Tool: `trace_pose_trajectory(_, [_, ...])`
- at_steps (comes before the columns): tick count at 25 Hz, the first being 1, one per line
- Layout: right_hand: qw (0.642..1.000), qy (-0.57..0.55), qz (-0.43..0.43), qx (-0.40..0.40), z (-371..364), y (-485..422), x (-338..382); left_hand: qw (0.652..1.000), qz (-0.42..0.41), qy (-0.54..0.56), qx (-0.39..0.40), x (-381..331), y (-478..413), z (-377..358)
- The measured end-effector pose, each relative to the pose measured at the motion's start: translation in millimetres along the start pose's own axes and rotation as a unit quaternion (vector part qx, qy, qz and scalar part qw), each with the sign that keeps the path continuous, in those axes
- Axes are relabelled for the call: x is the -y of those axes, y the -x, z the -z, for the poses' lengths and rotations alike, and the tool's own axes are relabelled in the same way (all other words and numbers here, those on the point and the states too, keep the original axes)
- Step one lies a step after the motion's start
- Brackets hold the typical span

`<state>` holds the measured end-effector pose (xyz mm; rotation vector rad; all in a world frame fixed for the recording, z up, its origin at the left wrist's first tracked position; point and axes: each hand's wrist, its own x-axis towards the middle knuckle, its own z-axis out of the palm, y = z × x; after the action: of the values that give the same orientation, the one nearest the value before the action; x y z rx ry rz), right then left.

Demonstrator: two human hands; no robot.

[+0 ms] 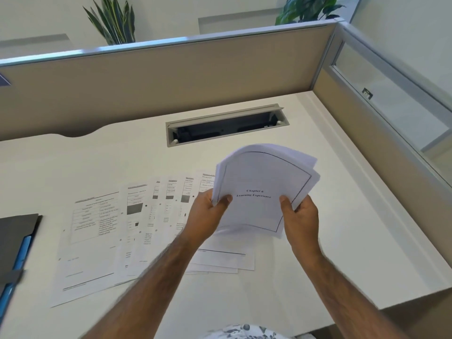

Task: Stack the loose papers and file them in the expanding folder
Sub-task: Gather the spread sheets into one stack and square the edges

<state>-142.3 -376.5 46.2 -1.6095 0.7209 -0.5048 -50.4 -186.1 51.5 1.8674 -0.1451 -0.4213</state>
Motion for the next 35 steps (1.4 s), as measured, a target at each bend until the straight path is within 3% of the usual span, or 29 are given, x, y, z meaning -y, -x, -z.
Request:
trace_pose_trajectory(4, [0.997,0.069,0.018,0.035,-10,-20,-11,0.997,-0.001,-0.026,-0.074,4,-9,8])
trace_pose_trajectory(7, [0.990,0.120,-0.032,0.060,-33,-29,-24,0.985,0.039,-0.135,-0.099,28,-26,19])
trace_pose_trajectory(11, [0.971,0.199,-0.084,0.099,-64,-24,-50,0.945,0.074,-0.305,-0.097,63,-33,29])
trace_pose_trajectory(14, [0.934,0.333,-0.065,0.113,-75,-19,-61,0.896,0.032,-0.432,-0.100,82,-27,34])
trace_pose_trajectory(16, [0.913,0.392,-0.040,0.105,-78,-16,-63,0.877,0.038,-0.459,-0.139,96,-25,37])
trace_pose_trajectory(18, [0.906,0.411,-0.020,0.095,-79,-15,-63,0.870,0.090,-0.454,-0.170,107,-25,40])
trace_pose_trajectory(21, [0.909,0.404,-0.031,0.100,-80,-18,-64,0.876,0.172,-0.427,-0.146,109,-26,43])
trace_pose_trajectory(29, [0.938,0.312,-0.067,0.136,-88,-24,-63,0.912,0.105,-0.360,-0.166,76,-31,33])
trace_pose_trajectory(32, [0.943,0.293,-0.073,0.138,-91,-25,-62,0.936,0.138,-0.277,-0.166,71,-35,33])
trace_pose_trajectory(35, [0.947,0.277,-0.079,0.139,-88,-25,-64,0.967,0.171,-0.153,-0.115,78,-41,38])
